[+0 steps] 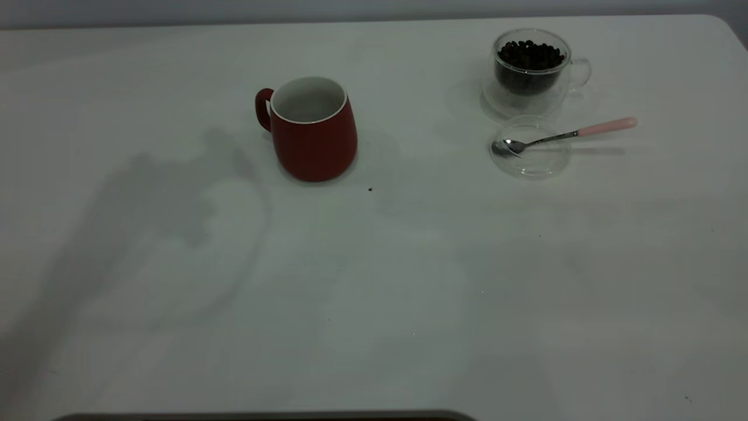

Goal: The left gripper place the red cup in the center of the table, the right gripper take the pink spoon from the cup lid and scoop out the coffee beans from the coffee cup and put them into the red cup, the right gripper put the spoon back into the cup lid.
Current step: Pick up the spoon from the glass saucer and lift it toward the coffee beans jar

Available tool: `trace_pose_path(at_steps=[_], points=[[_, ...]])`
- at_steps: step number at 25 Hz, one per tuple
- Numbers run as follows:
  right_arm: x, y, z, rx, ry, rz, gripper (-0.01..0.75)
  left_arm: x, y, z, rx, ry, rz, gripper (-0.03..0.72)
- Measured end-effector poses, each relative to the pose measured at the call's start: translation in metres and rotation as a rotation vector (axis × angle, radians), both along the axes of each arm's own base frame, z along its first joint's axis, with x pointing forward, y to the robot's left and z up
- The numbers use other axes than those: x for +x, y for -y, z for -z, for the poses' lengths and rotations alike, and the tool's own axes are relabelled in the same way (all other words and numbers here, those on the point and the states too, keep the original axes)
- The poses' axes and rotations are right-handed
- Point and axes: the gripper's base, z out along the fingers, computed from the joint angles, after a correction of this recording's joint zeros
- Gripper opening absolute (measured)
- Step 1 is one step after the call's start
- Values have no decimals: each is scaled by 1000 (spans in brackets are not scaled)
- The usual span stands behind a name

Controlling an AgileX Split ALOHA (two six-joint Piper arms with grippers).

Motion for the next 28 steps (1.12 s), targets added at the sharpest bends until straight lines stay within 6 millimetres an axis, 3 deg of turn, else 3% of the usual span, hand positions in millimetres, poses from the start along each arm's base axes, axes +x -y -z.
trace_pose_path(at_steps=[6,9,11,14,19,28], points=[[0,0,0,1,0,0,436,-44,-11,-73,-105,165,-236,587],[0,0,0,1,0,0,436,-76,-19,-108,-178,254,-341,587],[0,0,0,1,0,0,436,-101,-25,-124,-212,300,-372,587],[0,0,0,1,0,0,436,-139,-34,-130,-243,329,-408,587],[0,0,0,1,0,0,436,-196,-48,-104,-246,297,-455,587],[0,0,0,1,0,0,436,-272,-67,13,-152,65,-557,587]])
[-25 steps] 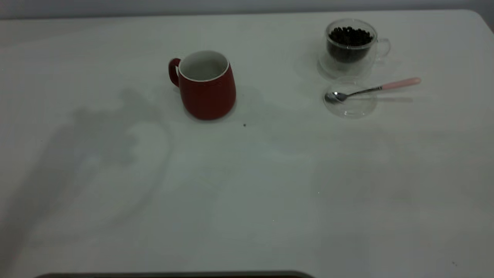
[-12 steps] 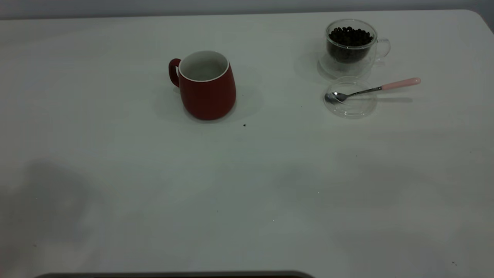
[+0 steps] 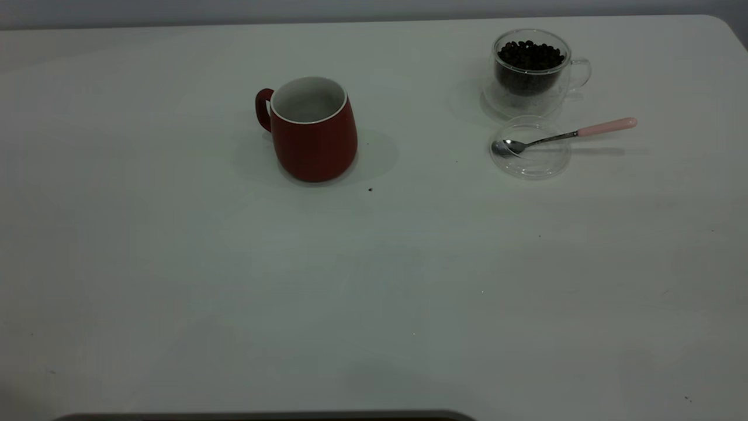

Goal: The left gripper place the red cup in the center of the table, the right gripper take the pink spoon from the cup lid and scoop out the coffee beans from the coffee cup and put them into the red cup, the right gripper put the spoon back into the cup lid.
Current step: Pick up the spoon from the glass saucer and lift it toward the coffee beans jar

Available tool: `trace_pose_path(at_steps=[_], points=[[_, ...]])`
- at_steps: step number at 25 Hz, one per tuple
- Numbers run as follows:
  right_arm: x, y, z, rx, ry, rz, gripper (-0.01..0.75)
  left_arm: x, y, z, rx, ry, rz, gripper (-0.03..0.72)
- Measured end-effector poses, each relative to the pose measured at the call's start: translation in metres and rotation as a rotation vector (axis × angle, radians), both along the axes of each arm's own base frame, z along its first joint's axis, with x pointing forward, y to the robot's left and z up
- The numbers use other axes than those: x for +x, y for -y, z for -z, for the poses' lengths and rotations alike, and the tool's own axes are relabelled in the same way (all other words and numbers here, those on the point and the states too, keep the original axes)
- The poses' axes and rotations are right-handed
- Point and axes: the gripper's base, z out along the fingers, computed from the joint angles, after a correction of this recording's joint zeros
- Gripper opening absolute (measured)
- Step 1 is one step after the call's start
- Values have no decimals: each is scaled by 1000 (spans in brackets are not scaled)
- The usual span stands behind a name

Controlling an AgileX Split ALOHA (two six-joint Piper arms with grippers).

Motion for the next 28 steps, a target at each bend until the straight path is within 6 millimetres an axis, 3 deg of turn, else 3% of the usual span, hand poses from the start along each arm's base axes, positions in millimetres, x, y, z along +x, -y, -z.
trace_pose_path(at_steps=[4,9,19,28], points=[[0,0,0,0,0,0,436,-25,-8,27,13,9,-3,587],[0,0,0,0,0,0,436,-43,-14,23,-13,203,-9,587],[0,0,0,0,0,0,436,-76,-23,22,-57,432,-20,587],[0,0,0,0,0,0,436,-93,-25,24,-35,551,-197,587]])
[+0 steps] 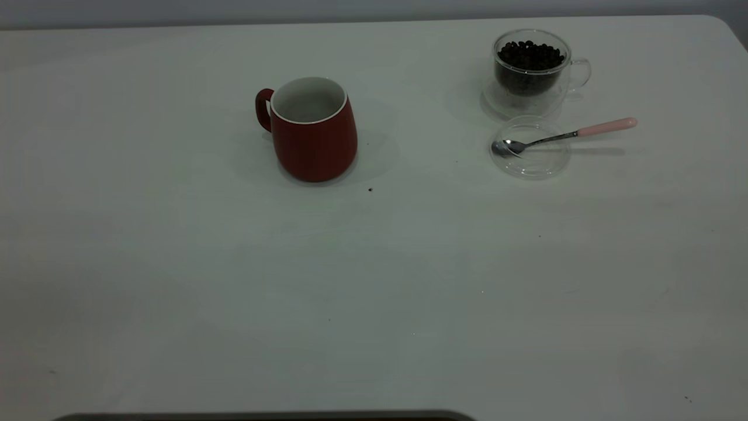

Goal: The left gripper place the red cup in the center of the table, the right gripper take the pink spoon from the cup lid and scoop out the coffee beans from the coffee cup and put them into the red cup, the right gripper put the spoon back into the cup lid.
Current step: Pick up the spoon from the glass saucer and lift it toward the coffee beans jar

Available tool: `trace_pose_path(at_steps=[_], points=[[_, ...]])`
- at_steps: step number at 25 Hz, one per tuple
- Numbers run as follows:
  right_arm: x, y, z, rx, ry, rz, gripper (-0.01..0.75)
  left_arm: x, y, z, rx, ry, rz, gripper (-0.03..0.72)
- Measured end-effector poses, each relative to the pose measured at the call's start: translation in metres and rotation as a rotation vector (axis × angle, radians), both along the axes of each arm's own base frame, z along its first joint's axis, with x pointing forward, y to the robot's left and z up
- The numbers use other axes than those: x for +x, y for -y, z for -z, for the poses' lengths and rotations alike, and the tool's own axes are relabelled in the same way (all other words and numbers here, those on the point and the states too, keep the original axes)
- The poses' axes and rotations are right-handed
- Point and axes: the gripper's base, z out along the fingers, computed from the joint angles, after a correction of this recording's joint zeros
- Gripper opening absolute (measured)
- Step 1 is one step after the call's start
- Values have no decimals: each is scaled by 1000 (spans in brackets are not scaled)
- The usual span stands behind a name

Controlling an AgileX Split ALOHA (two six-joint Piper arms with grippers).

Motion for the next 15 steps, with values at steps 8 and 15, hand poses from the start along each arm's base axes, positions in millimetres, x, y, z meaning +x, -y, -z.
trace_pose_path(at_steps=[8,15], points=[[0,0,0,0,0,0,436,-5,0,1,-2,31,-16,587],[0,0,0,0,0,0,436,-5,0,1,-2,31,-16,587]])
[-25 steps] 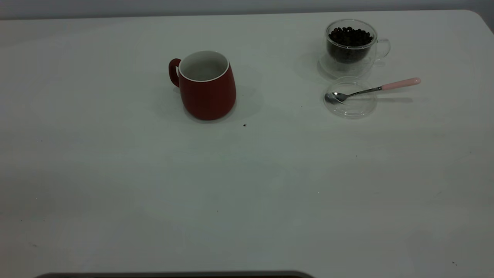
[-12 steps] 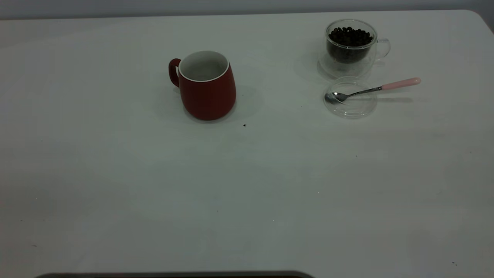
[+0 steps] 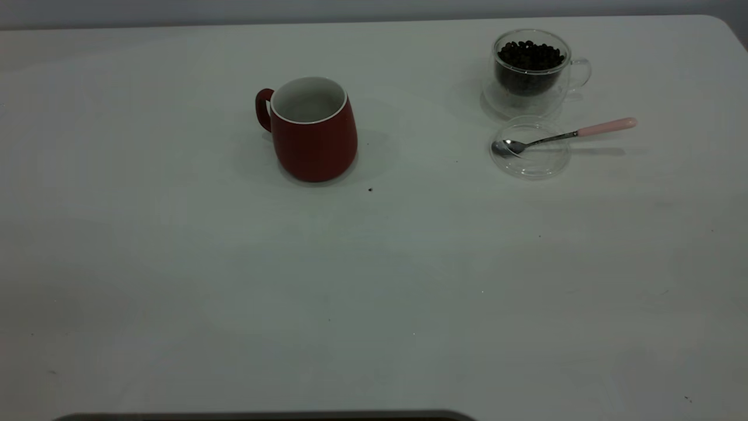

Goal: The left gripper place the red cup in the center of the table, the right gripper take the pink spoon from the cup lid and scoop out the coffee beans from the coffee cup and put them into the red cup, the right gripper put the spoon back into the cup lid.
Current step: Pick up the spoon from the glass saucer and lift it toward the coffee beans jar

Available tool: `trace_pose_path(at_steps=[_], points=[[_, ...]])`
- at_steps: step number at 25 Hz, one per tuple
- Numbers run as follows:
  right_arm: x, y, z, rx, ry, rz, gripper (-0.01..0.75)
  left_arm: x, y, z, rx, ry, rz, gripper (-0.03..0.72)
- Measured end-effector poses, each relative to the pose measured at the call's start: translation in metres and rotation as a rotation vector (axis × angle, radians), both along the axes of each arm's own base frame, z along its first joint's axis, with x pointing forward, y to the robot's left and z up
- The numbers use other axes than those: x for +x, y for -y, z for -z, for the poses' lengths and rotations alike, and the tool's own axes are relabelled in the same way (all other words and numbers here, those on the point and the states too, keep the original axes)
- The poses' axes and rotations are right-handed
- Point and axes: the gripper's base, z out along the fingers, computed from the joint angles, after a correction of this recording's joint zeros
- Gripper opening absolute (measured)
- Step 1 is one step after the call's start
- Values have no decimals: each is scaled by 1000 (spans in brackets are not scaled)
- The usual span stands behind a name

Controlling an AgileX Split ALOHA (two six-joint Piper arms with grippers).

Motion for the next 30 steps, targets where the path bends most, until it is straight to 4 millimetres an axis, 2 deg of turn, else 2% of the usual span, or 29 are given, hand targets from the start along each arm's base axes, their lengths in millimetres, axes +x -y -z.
trace_pose_path(at_steps=[9,11,13,16,18,22,30], points=[[2,0,0,15,-13,12,437,0,0,0,-1,0,-1,587],[9,-1,0,39,-62,35,458,0,0,0,-1,0,-1,587],[22,-3,0,56,-142,61,510,0,0,0,-1,0,-1,587],[47,-8,-2,79,-218,65,590,0,0,0,-2,0,-1,587],[70,-14,-1,101,-249,55,612,0,0,0,-2,-1,-1,587],[117,-25,8,124,-282,19,602,0,0,0,-2,-1,-1,587],[218,-45,44,107,-387,-70,587,0,0,0,-2,-1,-1,587]])
